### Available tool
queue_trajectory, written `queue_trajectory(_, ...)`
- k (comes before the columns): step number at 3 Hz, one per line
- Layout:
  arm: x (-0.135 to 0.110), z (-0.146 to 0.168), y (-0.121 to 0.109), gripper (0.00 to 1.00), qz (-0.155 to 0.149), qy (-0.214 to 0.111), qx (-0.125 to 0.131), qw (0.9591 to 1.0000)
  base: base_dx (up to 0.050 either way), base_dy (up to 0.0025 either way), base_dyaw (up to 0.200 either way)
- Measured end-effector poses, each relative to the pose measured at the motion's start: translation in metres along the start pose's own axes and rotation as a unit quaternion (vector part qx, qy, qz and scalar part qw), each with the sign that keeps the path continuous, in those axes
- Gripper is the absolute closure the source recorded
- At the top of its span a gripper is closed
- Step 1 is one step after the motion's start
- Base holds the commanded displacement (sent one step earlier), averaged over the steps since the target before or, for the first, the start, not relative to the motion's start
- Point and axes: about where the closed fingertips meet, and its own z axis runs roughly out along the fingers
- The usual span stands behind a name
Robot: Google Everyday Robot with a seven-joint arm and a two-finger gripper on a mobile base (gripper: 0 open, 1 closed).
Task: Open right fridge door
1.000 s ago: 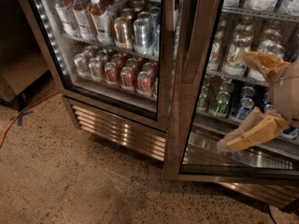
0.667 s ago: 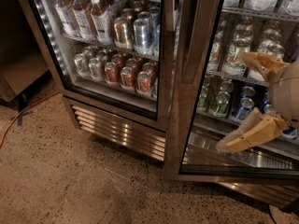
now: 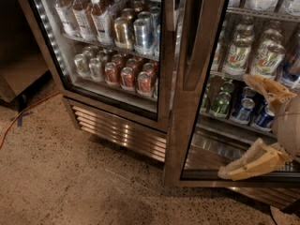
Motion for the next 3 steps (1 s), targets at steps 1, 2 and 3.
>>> queue_trajectory(1,0.0115,-0.0002,0.0103,0.00,0.006,0.000,0.006,1.0000,0.000,0.00000,0.000)
queue_trajectory(2,0.0118,-0.0002,0.0109,0.19,0.005,0.000,0.006,1.0000,0.000,0.00000,0.000)
queue_trajectory(3,0.0117,-0.0002,0.0109,0.42,0.005,0.000,0.006,1.0000,0.000,0.00000,0.000)
